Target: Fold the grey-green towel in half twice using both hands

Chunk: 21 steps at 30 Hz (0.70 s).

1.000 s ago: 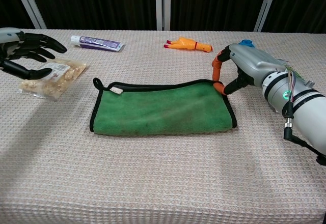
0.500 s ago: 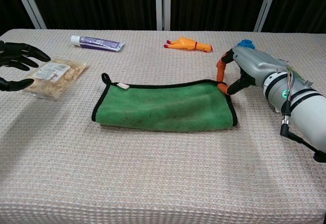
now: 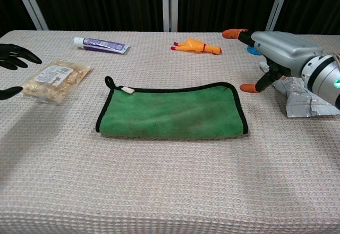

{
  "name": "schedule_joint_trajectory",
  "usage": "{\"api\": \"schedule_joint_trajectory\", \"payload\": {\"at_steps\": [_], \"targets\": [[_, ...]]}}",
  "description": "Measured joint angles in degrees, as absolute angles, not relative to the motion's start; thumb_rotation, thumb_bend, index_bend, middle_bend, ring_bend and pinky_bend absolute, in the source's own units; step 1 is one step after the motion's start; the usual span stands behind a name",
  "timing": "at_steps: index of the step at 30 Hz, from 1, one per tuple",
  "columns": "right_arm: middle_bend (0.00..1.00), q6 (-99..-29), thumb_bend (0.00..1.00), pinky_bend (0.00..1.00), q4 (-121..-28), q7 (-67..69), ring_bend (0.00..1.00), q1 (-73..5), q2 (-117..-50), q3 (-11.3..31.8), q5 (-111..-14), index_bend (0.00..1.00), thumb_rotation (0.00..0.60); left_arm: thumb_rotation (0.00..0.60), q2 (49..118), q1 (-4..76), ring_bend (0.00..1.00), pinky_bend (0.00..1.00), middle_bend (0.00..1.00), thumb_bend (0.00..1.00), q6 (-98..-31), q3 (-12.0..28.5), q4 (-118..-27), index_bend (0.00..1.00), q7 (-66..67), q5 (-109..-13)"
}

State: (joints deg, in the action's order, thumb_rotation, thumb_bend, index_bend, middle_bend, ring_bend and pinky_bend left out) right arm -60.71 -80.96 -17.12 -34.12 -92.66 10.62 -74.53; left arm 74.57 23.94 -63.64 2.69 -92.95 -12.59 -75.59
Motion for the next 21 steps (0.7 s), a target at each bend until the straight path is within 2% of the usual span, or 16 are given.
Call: {"api": "schedule_joint_trajectory", "payload": {"at_steps": [2, 5, 10, 21], "targets": [[0.09, -61.2, 0.16, 0.00, -80.6, -15.9, 0.00, -34.1, -91.4, 8.5, -79.1, 0.33, 0.600, 0.600, 74.4, 23.5, 0.14, 0.14, 0.13, 0.37, -64.0, 2.6, -93.2, 0.21, -13.1, -76.0], [0.10, -62.5, 0.16, 0.00, -77.5, -13.9, 0.00, -34.2, -90.6, 5.4, -86.4, 0.38, 0.600, 0.600, 74.1, 23.0, 0.14, 0.14, 0.13, 0.37, -64.3, 2.4, -93.5, 0.21, -14.3, -76.3], [0.10, -64.4, 0.16, 0.00, -66.7, -8.9, 0.00, -35.0, -92.3, 1.8, -93.3, 0.39, 0.600, 0.600, 73.6, 22.1, 0.14, 0.14, 0.13, 0.36, -64.3, 2.3, -93.8, 0.21, -16.4, -76.3], [0.10, -73.5, 0.16, 0.00, -39.2, 4.9, 0.00, -36.8, -102.8, -3.2, -102.5, 0.39, 0.600, 0.600, 71.7, 20.6, 0.14, 0.14, 0.13, 0.36, -64.1, 2.3, -94.7, 0.21, -20.1, -76.3]]}}
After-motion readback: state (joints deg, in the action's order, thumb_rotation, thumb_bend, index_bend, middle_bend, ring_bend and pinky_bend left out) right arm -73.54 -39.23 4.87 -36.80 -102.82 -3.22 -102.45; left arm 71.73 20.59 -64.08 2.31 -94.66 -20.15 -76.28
